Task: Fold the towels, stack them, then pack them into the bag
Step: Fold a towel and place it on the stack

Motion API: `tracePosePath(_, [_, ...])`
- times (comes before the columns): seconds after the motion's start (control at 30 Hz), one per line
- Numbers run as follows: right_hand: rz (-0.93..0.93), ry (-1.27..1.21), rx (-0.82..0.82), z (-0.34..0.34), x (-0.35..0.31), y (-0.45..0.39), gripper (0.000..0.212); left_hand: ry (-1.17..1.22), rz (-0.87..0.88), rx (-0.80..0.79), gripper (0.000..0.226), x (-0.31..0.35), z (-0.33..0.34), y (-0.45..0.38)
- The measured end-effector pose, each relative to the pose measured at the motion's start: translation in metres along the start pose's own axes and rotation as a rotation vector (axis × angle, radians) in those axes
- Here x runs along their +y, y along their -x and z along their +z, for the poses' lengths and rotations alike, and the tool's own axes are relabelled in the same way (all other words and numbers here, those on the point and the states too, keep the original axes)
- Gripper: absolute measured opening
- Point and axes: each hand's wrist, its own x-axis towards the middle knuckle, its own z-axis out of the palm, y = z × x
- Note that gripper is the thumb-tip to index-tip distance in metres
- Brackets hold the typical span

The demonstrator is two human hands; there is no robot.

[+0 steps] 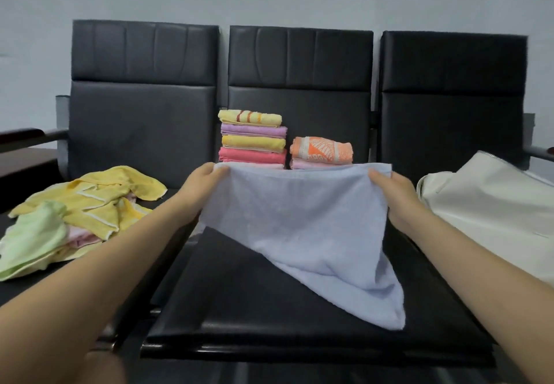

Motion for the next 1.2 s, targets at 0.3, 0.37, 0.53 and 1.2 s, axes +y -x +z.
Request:
tracePosePath(0.3, [-0.247, 0.077, 0.127, 0.007, -0.128, -0.002, 0.027, 0.246, 0.238, 0.203, 0.014, 0.115, -0.04, -0.009])
tracePosePath(0.37, [-0.249, 0.027, 0.089, 0.008, -0.154, 0.003, 0.021, 0.278, 0.253, 0.228, 0.004, 0.136, -0.052, -0.012])
tracePosePath(0.53, [-0.079, -0.168, -0.169, 0.008, -0.198, 0.007, 0.023, 0.577, -0.005, 0.173, 0.02, 0.17, -0.075, -0.017])
tracePosePath(1.2, [0.061, 0.721, 0.107, 0.014, 0.065, -0.06, 0.027, -0.417, -0.084, 0.119, 0.038, -0.077, 0.033, -0.046])
